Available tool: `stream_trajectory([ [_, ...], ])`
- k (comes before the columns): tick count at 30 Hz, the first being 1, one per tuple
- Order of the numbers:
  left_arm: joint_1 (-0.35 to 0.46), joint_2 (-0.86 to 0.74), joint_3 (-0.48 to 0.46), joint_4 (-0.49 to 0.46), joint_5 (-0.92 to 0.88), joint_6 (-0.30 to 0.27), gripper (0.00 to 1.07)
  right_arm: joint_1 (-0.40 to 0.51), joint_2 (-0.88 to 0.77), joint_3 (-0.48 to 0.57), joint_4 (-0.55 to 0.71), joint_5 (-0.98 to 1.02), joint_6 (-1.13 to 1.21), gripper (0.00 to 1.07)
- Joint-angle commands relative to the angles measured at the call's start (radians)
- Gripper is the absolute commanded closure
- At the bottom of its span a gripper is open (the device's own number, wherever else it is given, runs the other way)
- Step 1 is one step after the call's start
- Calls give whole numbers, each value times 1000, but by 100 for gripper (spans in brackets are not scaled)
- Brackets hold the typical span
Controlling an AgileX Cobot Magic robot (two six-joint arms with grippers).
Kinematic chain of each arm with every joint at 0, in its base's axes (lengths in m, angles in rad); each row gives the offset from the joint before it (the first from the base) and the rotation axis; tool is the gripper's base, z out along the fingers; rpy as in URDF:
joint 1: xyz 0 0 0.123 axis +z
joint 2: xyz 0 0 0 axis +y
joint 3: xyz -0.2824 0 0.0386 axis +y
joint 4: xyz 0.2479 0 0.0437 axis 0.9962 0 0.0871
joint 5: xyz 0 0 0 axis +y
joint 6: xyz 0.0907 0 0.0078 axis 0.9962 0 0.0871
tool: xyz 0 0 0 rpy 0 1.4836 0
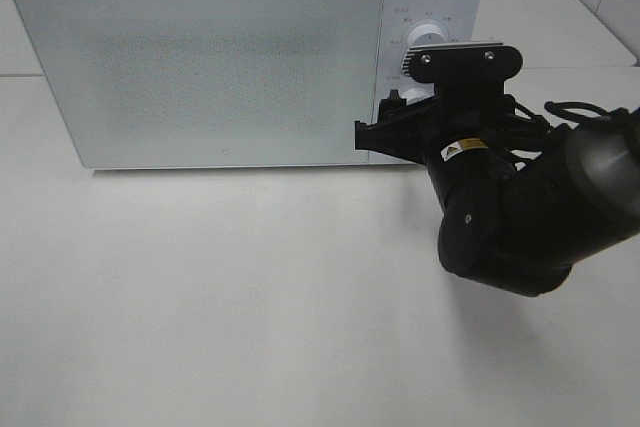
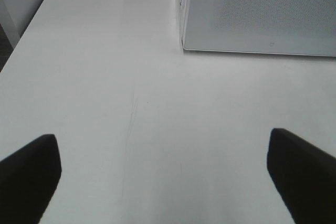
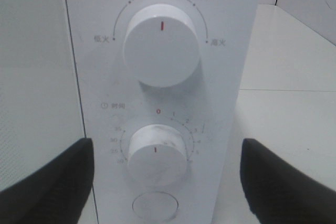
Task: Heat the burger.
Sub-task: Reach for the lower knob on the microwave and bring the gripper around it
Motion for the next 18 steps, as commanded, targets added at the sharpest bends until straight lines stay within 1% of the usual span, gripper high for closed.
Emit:
stream_trajectory([
  [1, 0, -16, 3, -2, -3, 0, 6, -20, 25, -39, -42, -34, -4, 32],
  [6, 0, -16, 3, -2, -3, 0, 6, -33, 71, -83, -49, -20, -3, 32],
  [8, 0, -16, 3, -2, -3, 0, 6, -53, 89, -106, -55, -15, 1, 32],
  [11, 0, -16, 3, -2, -3, 5, 6, -67, 104, -122, -59, -5, 20, 32],
  [18, 0, -16, 3, -2, -3, 7, 6, -68, 147, -146, -55, -11, 48, 32],
])
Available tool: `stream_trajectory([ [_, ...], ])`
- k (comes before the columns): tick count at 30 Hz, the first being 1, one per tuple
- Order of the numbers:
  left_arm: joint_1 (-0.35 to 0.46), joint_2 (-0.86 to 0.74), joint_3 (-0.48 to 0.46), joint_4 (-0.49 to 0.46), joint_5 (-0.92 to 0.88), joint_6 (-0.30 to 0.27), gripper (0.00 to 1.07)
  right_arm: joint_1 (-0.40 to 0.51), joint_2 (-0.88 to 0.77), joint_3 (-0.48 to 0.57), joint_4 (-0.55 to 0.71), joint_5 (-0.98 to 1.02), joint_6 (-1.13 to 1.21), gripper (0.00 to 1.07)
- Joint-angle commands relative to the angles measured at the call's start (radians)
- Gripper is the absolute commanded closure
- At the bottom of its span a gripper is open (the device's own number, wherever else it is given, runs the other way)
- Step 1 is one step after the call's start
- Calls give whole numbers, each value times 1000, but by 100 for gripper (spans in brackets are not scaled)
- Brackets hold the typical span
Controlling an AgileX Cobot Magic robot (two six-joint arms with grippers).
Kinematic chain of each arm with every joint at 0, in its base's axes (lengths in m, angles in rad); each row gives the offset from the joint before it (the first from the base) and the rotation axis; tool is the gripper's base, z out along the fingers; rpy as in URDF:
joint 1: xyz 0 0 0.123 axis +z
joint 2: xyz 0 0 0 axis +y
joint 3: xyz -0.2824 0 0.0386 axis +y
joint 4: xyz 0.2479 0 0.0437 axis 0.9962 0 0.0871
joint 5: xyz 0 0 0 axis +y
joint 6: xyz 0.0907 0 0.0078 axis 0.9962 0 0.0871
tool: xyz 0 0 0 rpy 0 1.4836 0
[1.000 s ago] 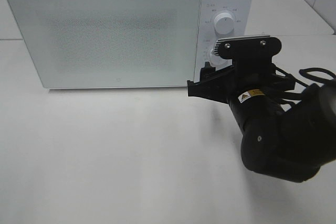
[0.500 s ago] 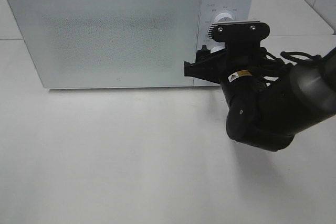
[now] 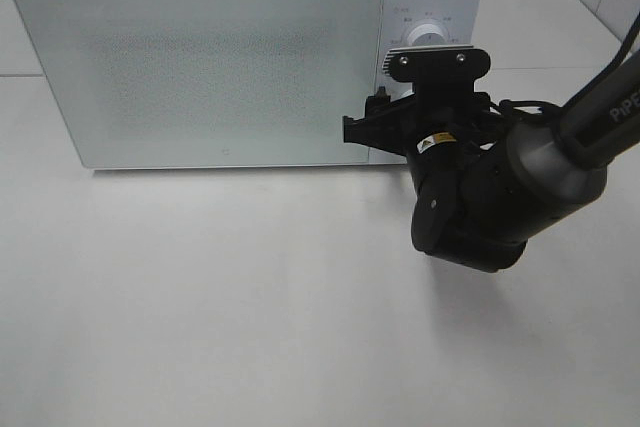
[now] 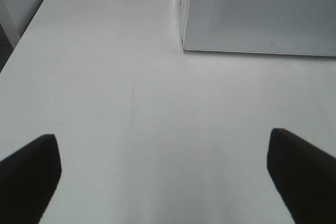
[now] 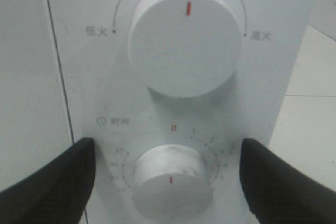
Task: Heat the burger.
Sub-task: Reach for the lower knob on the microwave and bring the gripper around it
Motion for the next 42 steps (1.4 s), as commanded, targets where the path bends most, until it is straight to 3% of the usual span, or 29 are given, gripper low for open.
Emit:
stream_trajectory([
  [1, 0, -16, 3, -2, -3, 7, 6, -5, 11, -17, -1, -13, 26, 32],
  [9, 0, -16, 3, -2, -3, 7, 6, -14, 19, -17, -1, -30, 37, 36],
  [11, 0, -16, 3, -2, -3, 7, 6, -14, 19, -17, -1, -30, 37, 51],
  [14, 0, -16, 3, -2, -3, 7, 6, -14, 19, -17, -1, -30, 37, 57],
  [16, 0, -16, 3, -2, -3, 7, 6, -14, 19, -17, -1, -30, 38, 90],
  [19, 0, -16, 3, -2, -3, 7, 6, -14, 19, -17, -4, -30, 38, 96],
  [20, 0, -16, 3, -2, -3, 7, 6, -14, 19, -17, -12, -32, 38, 107],
  [32, 0, -16, 3, -2, -3, 8, 6, -13, 19, -17, -105, -61, 115, 107],
  [38, 0, -16, 3, -2, -3, 8, 6, -14, 19, -17, -144, -48, 400, 107],
  [42, 0, -16, 3, -2, -3, 8, 6, -14, 19, -17, -218, -21, 745, 107],
])
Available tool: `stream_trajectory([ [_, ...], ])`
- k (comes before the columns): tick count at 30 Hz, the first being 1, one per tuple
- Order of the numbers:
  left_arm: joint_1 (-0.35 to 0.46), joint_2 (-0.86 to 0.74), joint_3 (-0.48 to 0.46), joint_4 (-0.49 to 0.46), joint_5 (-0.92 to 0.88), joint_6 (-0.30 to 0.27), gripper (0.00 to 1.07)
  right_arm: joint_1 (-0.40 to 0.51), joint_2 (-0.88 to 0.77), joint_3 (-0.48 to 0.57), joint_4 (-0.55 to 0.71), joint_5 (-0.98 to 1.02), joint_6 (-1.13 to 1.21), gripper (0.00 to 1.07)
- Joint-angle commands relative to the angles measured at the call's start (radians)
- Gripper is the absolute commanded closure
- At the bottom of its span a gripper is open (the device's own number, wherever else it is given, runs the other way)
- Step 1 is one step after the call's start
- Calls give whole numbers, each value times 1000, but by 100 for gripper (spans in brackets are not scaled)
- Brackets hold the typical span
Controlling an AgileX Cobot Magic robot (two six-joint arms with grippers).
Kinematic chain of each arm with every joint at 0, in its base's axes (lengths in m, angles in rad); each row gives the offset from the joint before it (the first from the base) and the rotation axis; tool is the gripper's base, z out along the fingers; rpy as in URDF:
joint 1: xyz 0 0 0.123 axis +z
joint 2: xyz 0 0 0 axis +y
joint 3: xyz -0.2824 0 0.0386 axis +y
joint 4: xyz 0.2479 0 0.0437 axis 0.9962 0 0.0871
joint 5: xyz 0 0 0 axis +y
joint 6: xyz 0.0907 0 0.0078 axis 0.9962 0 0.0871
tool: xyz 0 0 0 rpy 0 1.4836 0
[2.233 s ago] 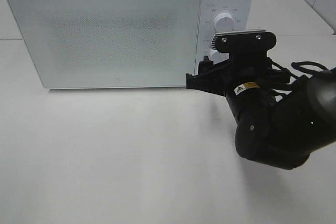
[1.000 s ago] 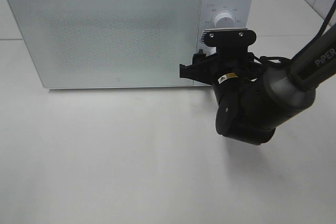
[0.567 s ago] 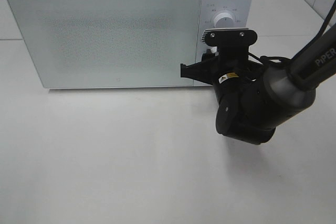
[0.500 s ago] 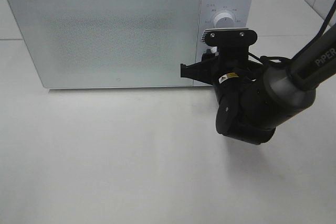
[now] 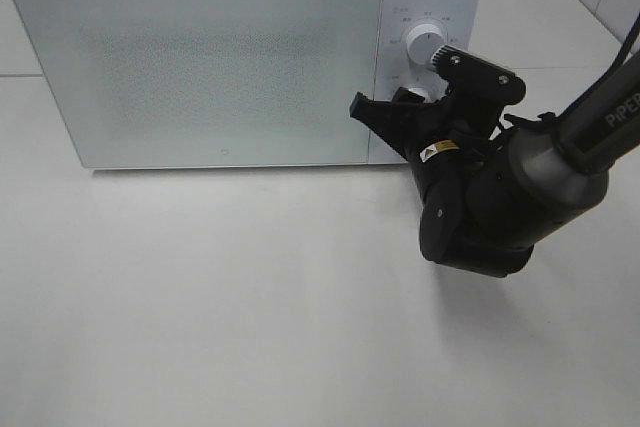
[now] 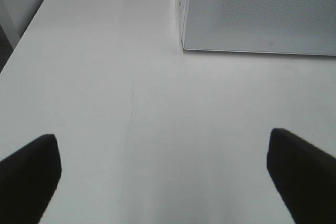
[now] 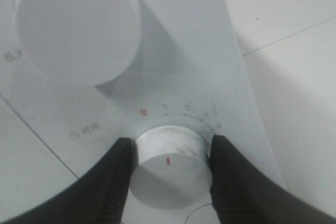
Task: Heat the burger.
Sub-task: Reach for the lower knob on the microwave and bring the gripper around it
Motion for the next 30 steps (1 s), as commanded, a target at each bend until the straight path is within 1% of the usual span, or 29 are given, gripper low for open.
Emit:
stream_trajectory([
  [1, 0, -16, 3, -2, -3, 2, 6, -1, -1, -29, -154, -16, 211, 107],
  [3, 0, -16, 3, -2, -3, 2, 6, -1, -1, -29, -184, 8, 401, 107],
  [4, 0, -16, 3, -2, -3, 2, 6, -1, -1, -29, -184, 8, 401, 107],
  [5, 0, -16, 3, -2, -3, 2, 6, -1, -1, -29, -199, 18, 523, 107],
  [6, 0, -16, 3, -2, -3, 2, 6, -1, -1, -29, -199, 18, 523, 107],
  [7, 0, -16, 3, -2, -3, 2, 6, -1, -1, -29, -206, 22, 588, 107],
  [8, 0, -16, 3, -2, -3, 3, 6, -1, -1, -29, -214, 22, 717, 107],
  [9, 0, -16, 3, -2, -3, 3, 6, -1, -1, -29, -214, 22, 717, 107],
  [10, 0, -16, 3, -2, -3, 3, 6, -1, -1, -29, -227, 22, 849, 107],
  [11, 0, -16, 3, -2, -3, 3, 6, -1, -1, -29, -227, 22, 919, 107],
  [12, 0, -16, 3, -2, -3, 3, 6, -1, -1, -29, -227, 22, 919, 107],
  [13, 0, -16, 3, -2, -3, 3, 6, -1, -1, -29, -227, 21, 1024, 107],
  [14, 0, -16, 3, -2, -3, 3, 6, -1, -1, -29, -227, 21, 1024, 107],
  [16, 0, -16, 3, -2, -3, 3, 6, -1, -1, -29, -227, 21, 1115, 107],
  [23, 0, -16, 3, -2, -3, 3, 6, -1, -1, -29, -227, 17, 1243, 107],
  [30, 0, -16, 3, -2, -3, 3, 6, -1, -1, -29, -227, 2, 1234, 107],
])
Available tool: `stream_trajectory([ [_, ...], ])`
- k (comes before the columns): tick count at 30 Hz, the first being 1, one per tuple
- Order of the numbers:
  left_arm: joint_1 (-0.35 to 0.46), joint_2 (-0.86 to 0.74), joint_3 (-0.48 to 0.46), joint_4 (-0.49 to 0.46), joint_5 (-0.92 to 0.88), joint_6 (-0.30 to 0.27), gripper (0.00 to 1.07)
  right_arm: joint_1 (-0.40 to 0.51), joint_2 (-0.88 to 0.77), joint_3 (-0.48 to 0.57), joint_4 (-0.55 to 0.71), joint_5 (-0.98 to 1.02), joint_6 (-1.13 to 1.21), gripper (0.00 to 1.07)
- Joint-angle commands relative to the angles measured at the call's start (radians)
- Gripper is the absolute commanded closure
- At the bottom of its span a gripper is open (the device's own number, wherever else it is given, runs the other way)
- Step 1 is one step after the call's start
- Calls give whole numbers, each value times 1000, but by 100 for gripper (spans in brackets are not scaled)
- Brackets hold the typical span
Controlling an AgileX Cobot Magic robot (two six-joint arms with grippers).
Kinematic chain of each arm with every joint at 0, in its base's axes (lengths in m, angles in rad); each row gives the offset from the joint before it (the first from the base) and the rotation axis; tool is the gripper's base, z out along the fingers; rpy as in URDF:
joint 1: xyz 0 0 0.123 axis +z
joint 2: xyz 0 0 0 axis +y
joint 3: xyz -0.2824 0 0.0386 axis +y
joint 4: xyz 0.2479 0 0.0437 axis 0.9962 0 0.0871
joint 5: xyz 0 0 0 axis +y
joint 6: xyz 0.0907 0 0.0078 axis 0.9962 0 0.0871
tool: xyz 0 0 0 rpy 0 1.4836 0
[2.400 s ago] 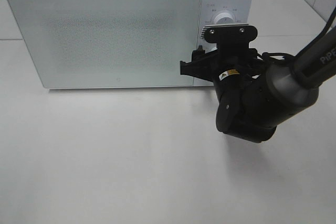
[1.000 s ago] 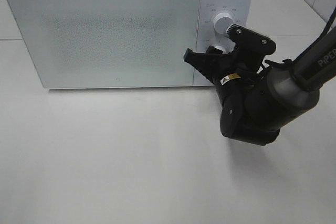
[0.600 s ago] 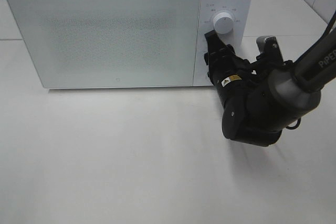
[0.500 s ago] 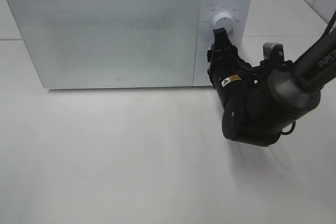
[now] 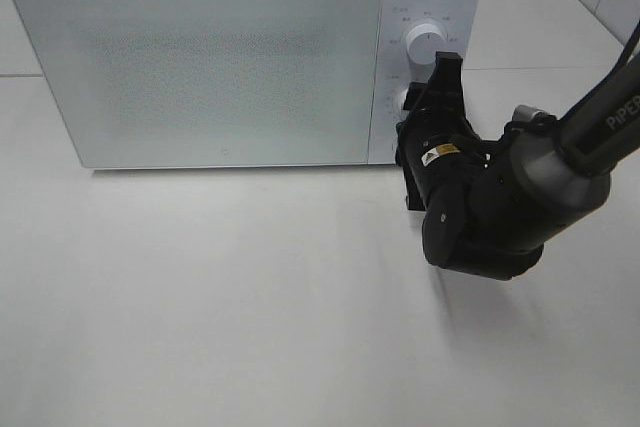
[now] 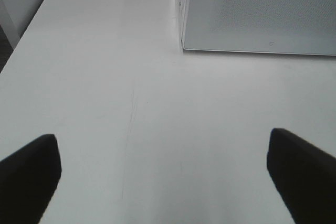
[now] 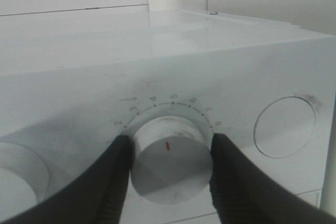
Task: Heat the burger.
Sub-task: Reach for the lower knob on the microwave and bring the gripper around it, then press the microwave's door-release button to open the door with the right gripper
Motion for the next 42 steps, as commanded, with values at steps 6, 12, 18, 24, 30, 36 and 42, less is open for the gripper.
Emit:
stream_trajectory([
  [6, 0, -16, 3, -2, -3, 2, 6, 2, -4, -38, -172, 5, -14, 105],
  [12, 0, -16, 3, -2, -3, 2, 6, 2, -4, -38, -152, -22, -48, 102],
  [18, 0, -16, 3, -2, -3, 2, 6, 2, -4, -36, -108, -50, -100, 93],
  [24, 0, -16, 3, -2, -3, 2, 6, 2, -4, -36, -26, -55, -119, 71],
  [30, 0, -16, 3, -2, -3, 2, 6, 2, -4, -36, -10, -77, -172, 46],
  [36, 0, -16, 3, -2, -3, 2, 6, 4, -27, -20, -21, -70, -249, 37],
  [42, 0, -16, 3, -2, -3, 2, 6, 4, -120, 80, -65, 88, -420, 36],
])
